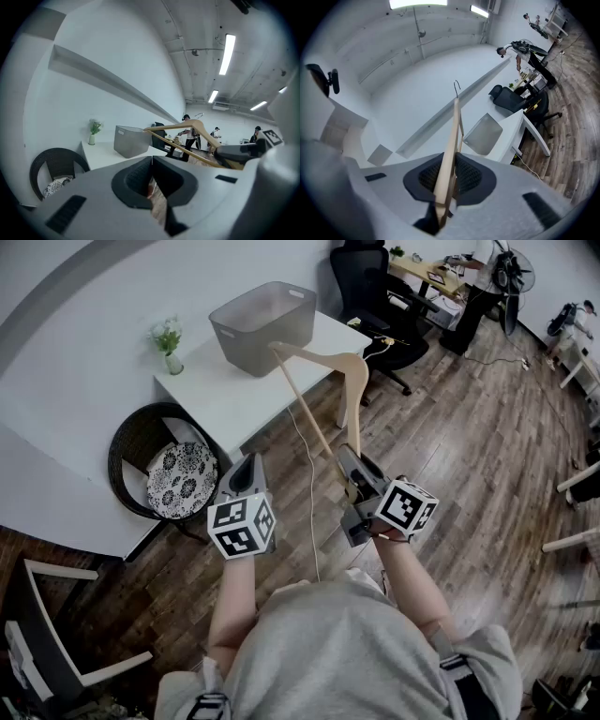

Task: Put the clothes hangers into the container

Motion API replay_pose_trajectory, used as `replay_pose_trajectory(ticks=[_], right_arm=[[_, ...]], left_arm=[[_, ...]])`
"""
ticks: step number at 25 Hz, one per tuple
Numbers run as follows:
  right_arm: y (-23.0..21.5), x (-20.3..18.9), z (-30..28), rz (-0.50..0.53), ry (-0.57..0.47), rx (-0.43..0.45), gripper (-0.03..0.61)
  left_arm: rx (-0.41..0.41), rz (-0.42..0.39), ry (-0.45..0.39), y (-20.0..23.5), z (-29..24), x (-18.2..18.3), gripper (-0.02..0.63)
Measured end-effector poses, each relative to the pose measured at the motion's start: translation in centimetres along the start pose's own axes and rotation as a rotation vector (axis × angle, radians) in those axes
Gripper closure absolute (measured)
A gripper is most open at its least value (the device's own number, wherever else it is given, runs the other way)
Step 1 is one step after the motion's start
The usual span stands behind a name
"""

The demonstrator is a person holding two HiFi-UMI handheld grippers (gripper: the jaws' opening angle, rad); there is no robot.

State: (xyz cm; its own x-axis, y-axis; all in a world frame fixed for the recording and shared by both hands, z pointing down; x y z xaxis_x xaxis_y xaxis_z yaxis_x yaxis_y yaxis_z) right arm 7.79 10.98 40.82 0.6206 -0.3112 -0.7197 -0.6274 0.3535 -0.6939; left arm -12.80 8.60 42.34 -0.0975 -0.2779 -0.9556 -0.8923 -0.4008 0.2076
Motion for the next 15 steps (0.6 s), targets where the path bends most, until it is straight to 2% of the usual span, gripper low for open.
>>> replay_pose_trajectory(ticks=[6,11,15], right_arm=[[-0.5,-1.0,0.5,-0.021,0.001,-0.056,0.526],[0.2,-1.5,0.6,-0.002,-0.010,-0.049,0.526],[0.7,-2.0,0.3,-0.024,-0.013,-0.028,0.526]], left_arm=[[-0.012,-0.005,0.011,0.1,0.8,-0.4,0.606],[-0.016,-0.006,0.011,0.5,1.6,-0.6,0.606],[-0.018,-0.009,0.011,0.9,2.0,-0.7,0.606]])
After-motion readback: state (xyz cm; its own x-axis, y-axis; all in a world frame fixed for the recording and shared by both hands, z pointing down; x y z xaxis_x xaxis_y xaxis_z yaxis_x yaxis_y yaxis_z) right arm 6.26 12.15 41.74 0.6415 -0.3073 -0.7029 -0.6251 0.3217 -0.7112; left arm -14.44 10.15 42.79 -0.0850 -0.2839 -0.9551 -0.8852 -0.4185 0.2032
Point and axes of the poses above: the fingertips, and each gripper's own axes: z backward along the fingers, y to its left, x out of its top, the point moved 4 cm from there along z, backward along the fingers, and after that the axes turned 5 degrees about -x, right-handed, at the moved point
